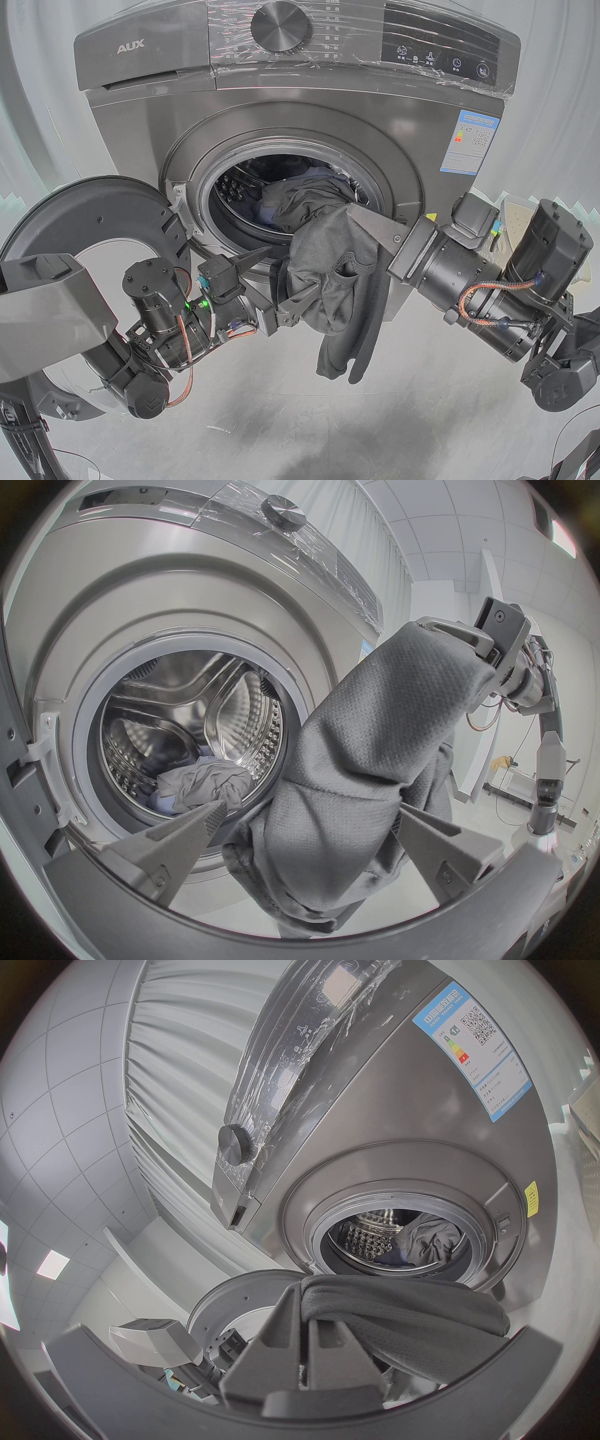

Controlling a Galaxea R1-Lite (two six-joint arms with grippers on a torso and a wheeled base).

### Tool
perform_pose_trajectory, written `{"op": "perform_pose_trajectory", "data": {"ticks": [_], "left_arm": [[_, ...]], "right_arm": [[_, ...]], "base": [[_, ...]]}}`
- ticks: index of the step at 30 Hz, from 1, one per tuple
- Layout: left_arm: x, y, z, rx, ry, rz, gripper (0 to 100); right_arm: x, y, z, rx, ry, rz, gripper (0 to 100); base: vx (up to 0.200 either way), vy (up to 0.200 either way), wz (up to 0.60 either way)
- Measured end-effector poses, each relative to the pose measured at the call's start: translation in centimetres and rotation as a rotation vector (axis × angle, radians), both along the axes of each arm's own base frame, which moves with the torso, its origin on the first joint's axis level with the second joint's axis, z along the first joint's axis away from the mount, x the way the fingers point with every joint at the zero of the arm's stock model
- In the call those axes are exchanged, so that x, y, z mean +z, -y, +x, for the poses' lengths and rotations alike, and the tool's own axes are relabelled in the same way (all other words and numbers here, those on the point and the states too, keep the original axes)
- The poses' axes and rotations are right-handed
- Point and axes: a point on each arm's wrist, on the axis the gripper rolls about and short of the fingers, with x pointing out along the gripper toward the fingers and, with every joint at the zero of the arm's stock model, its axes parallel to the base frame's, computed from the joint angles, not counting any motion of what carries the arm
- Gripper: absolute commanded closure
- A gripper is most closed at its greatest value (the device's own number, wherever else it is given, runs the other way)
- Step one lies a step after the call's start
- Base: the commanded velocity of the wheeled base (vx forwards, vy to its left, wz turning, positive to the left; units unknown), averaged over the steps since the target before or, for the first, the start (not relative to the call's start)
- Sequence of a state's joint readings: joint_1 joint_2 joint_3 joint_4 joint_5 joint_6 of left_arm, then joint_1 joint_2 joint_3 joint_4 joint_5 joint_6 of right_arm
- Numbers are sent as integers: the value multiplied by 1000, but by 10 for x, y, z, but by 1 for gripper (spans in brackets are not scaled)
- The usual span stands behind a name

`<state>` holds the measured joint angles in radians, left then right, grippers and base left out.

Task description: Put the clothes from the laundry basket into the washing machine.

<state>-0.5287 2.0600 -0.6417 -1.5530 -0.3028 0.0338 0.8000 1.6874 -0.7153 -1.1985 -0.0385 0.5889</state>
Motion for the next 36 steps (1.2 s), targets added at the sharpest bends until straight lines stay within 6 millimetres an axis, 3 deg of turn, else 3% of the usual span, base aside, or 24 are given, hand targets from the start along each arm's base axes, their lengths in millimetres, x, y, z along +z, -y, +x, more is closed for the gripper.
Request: {"op": "perform_pose_trajectory", "data": {"ticks": [10, 15, 21, 34, 35, 36], "left_arm": [[-8, 11, -13, -52, -29, 23, 0], [-4, 17, -9, -53, -9, 7, 0], [0, 9, 1, -14, 6, -9, 0], [13, -3, 5, 20, 31, -40, 0], [15, -3, 5, 22, 34, -42, 100], [16, -4, 4, 22, 38, -46, 100]], "right_arm": [[0, 0, 1, -2, 1, 1, 100], [0, 0, 1, -1, 1, 1, 100], [0, 0, 1, -1, -1, -1, 100], [-2, -1, -1, 4, -5, -5, 100], [-2, -1, -1, 4, -6, -6, 100], [-3, -1, -1, 4, -8, -7, 100]], "base": [[0, 0, 0], [0, 0, 0], [0, 0, 0], [0, 0, 0], [0, 0, 0], [0, 0, 0]]}}
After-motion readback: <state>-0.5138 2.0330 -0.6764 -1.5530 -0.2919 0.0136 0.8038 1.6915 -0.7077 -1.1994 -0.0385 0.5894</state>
